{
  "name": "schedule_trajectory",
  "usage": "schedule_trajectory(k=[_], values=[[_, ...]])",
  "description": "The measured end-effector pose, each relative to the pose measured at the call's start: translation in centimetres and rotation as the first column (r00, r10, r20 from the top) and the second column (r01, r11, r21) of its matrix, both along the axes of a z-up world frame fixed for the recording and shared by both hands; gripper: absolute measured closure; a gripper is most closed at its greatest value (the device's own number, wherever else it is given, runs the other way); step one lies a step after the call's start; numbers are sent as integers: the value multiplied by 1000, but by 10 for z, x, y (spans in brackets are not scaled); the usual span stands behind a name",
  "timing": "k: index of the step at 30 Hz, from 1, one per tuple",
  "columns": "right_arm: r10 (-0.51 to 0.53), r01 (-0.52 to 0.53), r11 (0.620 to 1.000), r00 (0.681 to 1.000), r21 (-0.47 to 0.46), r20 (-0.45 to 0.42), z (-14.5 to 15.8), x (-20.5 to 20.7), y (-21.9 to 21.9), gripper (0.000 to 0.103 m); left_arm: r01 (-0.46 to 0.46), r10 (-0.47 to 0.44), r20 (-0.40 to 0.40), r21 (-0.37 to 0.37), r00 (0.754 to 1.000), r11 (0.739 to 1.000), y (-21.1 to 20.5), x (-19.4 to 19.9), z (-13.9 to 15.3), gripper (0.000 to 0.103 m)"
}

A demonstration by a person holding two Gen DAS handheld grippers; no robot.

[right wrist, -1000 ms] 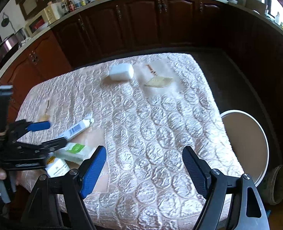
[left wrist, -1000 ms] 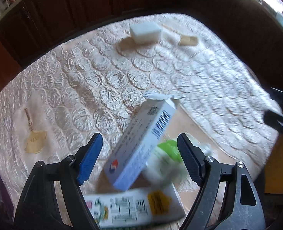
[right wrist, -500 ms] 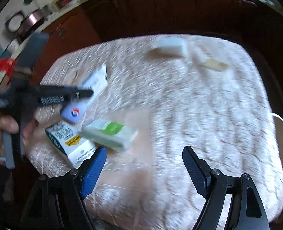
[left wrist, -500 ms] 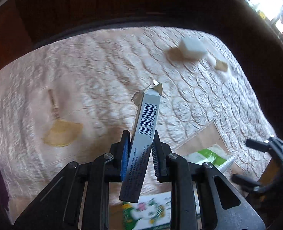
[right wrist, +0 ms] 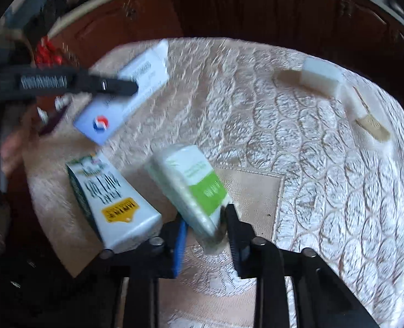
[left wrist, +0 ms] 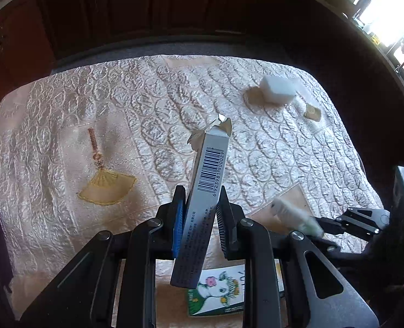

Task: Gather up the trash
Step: 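Carry both boxes over the bucket and open both tools to drop them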

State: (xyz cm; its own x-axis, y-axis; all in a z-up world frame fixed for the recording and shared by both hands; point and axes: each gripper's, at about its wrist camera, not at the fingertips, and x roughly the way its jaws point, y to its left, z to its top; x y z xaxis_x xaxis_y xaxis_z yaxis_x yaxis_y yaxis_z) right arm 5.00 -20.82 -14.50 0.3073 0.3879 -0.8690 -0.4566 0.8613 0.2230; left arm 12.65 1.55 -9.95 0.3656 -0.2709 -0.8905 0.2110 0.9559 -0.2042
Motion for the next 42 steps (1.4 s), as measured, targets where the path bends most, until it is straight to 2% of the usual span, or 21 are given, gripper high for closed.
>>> schedule_trajectory(k=[5,14,24,33,42], values=[[-101,99,990,995,98,11,20,-5,-31,82,19,-18,35,-16,999,1000,-17,-4,13,84],[-225,210,968,969,139,104,63,-31,-73,82,93,-92,104,-3,990,996,-66,-17,36,84],[-353,329,929,926,170,132,83,-51,-130,82,195,-194,156,12,968,981,-138,-28,55,84],[-501,476,861,854,182,137,91,-76,-206,82,303,-300,180,16,937,953,-214,-39,62,84],[-619,596,784,774,172,135,91,-101,-270,82,392,-388,170,9,906,920,-279,-43,62,84]])
